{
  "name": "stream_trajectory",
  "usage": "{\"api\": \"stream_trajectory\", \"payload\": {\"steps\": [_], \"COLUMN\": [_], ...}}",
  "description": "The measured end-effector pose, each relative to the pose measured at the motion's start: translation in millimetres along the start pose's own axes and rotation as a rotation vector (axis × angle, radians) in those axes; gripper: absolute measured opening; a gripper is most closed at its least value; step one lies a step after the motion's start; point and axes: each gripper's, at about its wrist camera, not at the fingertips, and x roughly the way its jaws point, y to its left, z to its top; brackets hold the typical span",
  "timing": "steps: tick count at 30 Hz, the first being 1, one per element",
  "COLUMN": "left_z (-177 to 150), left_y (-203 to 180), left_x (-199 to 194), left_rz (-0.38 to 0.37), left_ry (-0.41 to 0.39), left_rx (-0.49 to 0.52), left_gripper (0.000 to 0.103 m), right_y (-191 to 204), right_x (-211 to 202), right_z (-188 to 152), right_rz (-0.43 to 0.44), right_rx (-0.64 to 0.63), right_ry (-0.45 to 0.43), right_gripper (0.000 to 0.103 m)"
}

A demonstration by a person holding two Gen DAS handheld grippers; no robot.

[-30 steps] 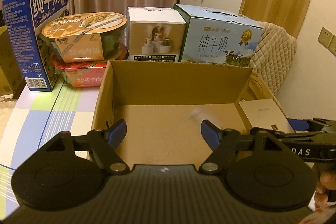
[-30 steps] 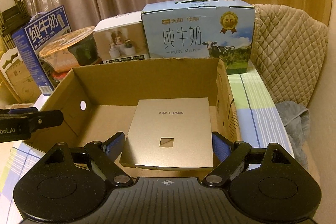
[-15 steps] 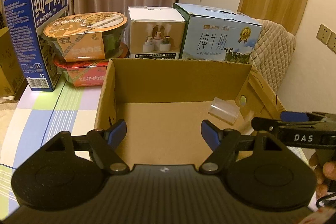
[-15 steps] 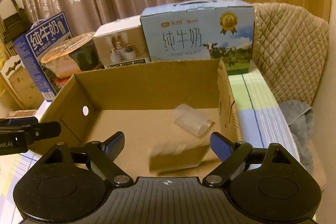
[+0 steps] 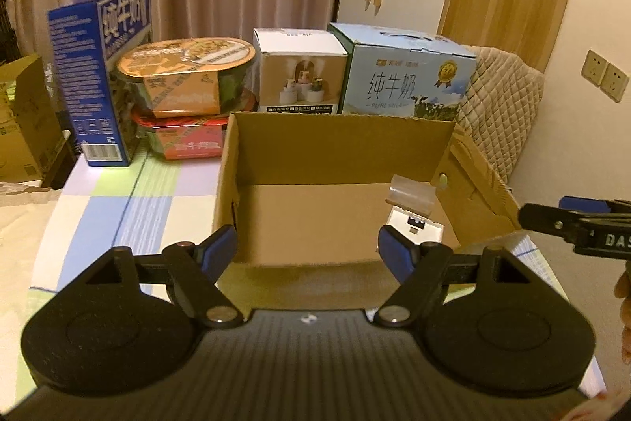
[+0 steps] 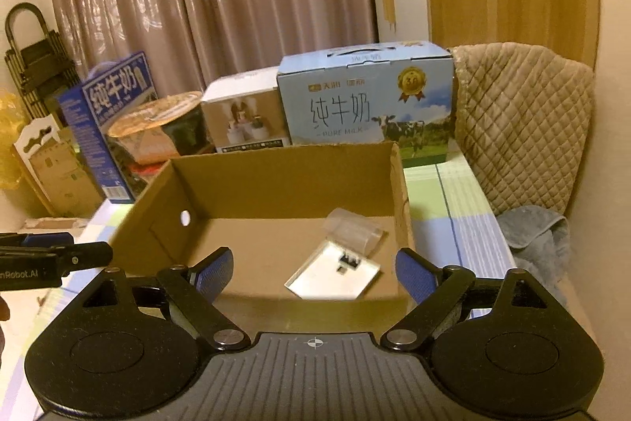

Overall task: Organize rigid objects
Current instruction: 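Move both grippers back toward the remaining items on the table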

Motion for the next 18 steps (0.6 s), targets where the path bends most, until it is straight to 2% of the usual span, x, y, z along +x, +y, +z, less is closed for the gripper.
{"api": "stream_trajectory", "payload": {"steps": [11, 18], "left_z": [-54, -98], "left_y": [2, 14], "left_x": [-85, -109], "left_rz": [0.027, 0.066], "left_ry": [-0.031, 0.001], "left_rx": [-0.025, -0.023], "left_gripper": [0.082, 0.083], "right_y": [24, 30], "right_x": [-92, -119], "right_z": [-54, -98], "right_rz": [0.024, 0.027], "right_rx": [0.002, 0.031], "right_ry": [-0.048, -0.023], "right_gripper": [0.087, 0.087]}}
